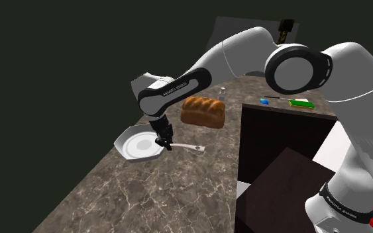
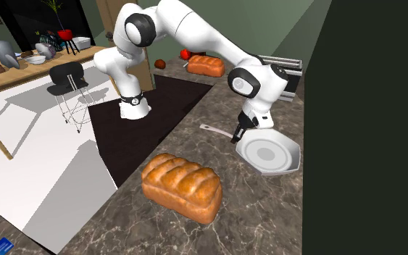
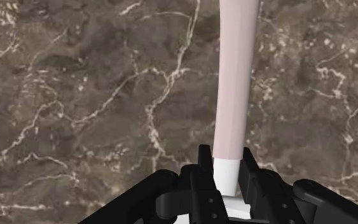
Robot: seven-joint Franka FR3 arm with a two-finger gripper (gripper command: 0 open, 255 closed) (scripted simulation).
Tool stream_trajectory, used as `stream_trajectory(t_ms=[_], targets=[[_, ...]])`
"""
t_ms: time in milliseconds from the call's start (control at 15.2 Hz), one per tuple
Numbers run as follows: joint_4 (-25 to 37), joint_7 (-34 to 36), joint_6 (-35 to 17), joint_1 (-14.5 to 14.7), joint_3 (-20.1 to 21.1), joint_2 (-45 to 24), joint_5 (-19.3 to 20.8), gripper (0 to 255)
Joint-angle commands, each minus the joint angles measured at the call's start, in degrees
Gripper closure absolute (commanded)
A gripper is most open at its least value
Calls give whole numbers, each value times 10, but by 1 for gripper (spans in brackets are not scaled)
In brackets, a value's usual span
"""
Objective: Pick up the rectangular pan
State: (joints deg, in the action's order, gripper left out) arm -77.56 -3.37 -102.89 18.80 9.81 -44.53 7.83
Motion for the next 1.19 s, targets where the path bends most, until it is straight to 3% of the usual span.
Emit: stream_trajectory(t_ms=[0, 330, 1122], targets=[[-1, 0, 0, 0, 0, 0, 0, 255], [1, -1, 0, 0, 0, -1, 0, 255], [26, -5, 66, -1, 4, 40, -6, 255]])
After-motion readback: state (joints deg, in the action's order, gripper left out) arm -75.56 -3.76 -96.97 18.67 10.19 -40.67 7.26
